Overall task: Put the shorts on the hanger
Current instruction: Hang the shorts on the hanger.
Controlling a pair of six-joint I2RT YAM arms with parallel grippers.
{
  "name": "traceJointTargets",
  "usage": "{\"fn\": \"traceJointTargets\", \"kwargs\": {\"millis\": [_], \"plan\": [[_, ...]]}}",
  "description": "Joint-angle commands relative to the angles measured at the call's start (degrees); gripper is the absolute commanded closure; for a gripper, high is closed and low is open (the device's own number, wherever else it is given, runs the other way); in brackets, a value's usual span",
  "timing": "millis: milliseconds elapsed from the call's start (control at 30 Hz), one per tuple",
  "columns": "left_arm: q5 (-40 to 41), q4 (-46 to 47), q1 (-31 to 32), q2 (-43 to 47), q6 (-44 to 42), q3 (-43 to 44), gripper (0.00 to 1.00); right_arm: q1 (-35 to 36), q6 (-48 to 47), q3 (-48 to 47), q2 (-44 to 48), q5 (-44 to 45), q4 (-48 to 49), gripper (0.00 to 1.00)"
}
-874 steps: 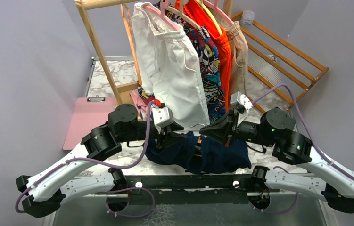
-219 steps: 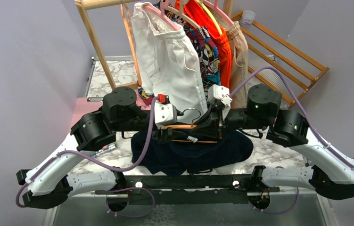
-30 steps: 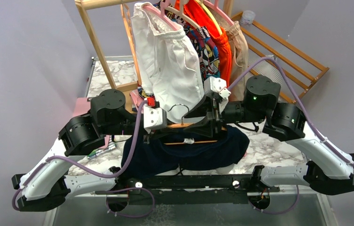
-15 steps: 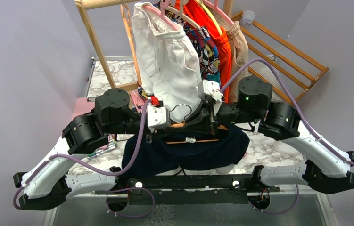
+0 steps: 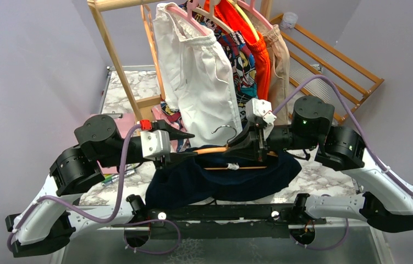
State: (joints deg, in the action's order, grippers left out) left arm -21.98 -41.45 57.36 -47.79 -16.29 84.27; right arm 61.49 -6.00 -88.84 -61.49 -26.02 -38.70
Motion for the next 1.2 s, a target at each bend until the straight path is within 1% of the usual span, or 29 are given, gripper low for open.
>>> {"fn": "traceJointTargets", "kwargs": {"millis": [0,67,167,200,267,367,400,500,567,833,1167], "plan": [[1.69,0.66,-0.06,-0.19,0.73,-1.87,0.52,-0.05,1.04,-0.93,1.38,0.5,3.63,0.99],[1.09,0.62,-0.06,-0.38,0.74,-1.91,0.48,0.02,1.17,-1.06,1.33,0.28,3.63,0.99],[0.01,0.87,-0.02,-1.41,0.93,-0.45,0.37,0.03,1.34,-1.1,1.2,-0.25,3.62,0.99],[-0.52,1.18,-0.06,-1.81,1.04,0.26,0.35,0.03,1.38,-1.0,1.12,-0.38,3.69,0.99],[-1.62,1.65,-0.01,-2.77,1.29,1.21,0.35,-0.03,1.51,-0.74,1.08,-0.52,4.12,0.99],[-2.65,1.59,-0.06,-3.55,1.37,1.0,0.41,0.01,1.7,-0.55,1.28,-0.54,4.65,0.99],[-2.76,1.47,-0.06,-3.52,1.37,0.49,0.45,-0.05,1.69,-0.55,1.38,-0.4,4.76,0.99],[-2.11,1.02,-0.06,-2.46,1.05,-1.14,0.63,0.0,1.66,-1.01,1.76,0.05,4.54,0.99],[-0.73,0.53,-0.06,-1.14,0.78,-2.02,0.69,0.0,1.53,-1.43,2.04,0.4,4.26,0.99],[3.31,-2.88,-0.06,2.77,1.47,-4.33,0.7,0.03,1.39,-2.98,3.54,1.66,4.44,0.99],[5.39,-4.97,-0.06,5.23,3.03,-3.65,0.71,-0.04,2.34,-4.24,4.39,1.09,5.5,0.99]]}}
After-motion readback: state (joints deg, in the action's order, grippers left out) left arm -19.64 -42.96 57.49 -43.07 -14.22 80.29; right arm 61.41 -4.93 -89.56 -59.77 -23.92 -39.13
